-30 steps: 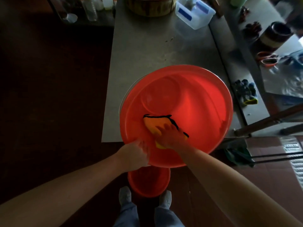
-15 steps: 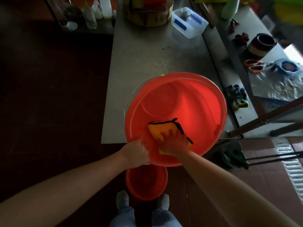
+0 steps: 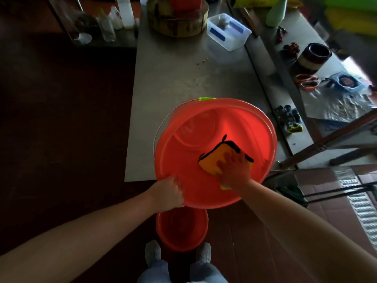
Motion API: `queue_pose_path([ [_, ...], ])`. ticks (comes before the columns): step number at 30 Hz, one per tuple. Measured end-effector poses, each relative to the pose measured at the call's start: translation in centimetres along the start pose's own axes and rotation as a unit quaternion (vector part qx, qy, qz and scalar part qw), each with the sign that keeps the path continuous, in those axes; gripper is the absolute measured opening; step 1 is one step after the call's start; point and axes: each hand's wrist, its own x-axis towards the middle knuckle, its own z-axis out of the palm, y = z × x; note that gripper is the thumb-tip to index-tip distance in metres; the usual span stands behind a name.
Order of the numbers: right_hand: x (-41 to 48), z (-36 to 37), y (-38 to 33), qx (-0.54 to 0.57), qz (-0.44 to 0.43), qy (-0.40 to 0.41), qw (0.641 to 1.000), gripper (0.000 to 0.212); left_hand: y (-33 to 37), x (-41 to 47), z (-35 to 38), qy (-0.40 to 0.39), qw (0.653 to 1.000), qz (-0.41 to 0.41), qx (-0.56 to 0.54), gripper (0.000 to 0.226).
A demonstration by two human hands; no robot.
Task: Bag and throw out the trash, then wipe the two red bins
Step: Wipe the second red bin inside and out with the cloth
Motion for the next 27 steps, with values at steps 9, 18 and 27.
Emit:
queue_pose_path([
  [9, -3.1, 0.8, -6.9, 0.193, 0.045, -0.111, 0.974, 0.068, -0.6, 0.2, -0.9, -0.040, 0.999, 0.014, 0.027, 0.055],
  [18, -4.8, 1.5, -5.1, 0.160, 0.000, -0.059, 0.985, 0.068, 0.0, 0.1, -0.1, -0.032, 0.999, -0.006, 0.011, 0.055],
  [27, -5.8, 1.8, -2.1, 0.066, 0.042, -0.034, 0.996, 0.069, 0.9, 0.8, -0.3, -0.042, 0.999, -0.018, 0.000, 0.053],
])
